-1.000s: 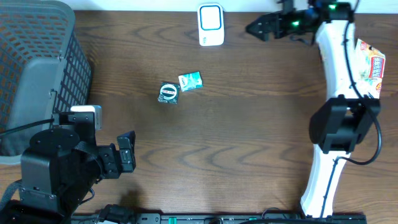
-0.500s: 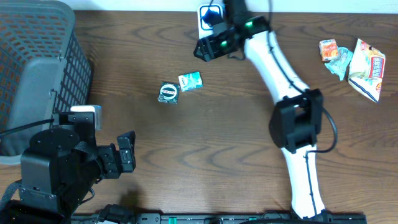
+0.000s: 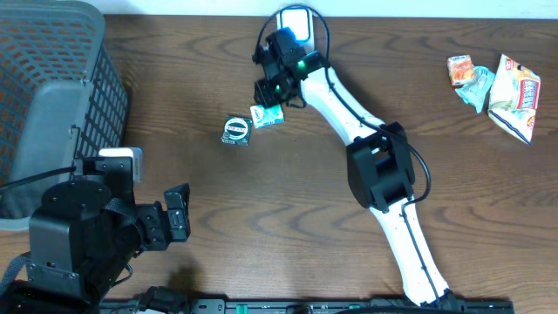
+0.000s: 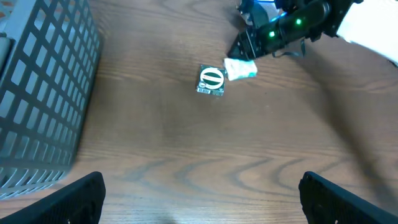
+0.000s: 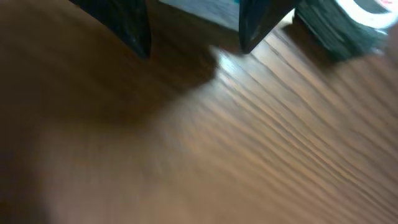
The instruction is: Scan the item barcode
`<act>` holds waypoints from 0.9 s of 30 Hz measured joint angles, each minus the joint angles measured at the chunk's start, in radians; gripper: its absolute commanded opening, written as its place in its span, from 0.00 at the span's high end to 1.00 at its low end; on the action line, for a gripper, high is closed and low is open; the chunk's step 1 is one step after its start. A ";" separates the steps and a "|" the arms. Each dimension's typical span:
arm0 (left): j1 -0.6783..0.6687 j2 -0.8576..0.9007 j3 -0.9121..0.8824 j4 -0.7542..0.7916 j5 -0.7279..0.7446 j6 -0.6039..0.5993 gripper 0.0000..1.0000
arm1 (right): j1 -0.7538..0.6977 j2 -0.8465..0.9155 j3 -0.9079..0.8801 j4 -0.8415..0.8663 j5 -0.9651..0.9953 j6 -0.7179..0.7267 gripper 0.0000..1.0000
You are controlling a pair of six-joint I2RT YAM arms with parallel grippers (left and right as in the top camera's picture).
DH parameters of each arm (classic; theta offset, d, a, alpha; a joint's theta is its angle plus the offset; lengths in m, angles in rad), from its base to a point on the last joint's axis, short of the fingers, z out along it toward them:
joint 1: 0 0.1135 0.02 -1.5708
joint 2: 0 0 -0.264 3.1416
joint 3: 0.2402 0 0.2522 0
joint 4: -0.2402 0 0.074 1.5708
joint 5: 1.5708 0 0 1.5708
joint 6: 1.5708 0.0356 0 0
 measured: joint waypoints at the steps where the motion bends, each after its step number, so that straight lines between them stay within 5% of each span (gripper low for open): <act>1: 0.000 0.000 0.000 0.000 0.000 0.000 0.02 | 0.000 0.000 0.000 -0.018 0.005 0.000 0.60; 9: 0.000 0.000 0.000 0.000 0.000 0.000 0.02 | 0.000 -0.027 0.009 -0.298 0.030 0.002 0.65; 16: 0.000 0.000 0.000 0.000 0.000 0.000 0.02 | 0.000 -0.088 0.006 -0.566 0.049 0.000 0.53; 22: 0.000 0.000 0.000 0.000 0.000 0.000 0.02 | 0.000 -0.199 0.006 -0.613 0.146 -0.025 0.42; 27: 0.000 0.000 0.000 0.000 0.000 0.000 0.02 | 0.000 -0.210 0.006 -0.605 0.191 -0.063 0.43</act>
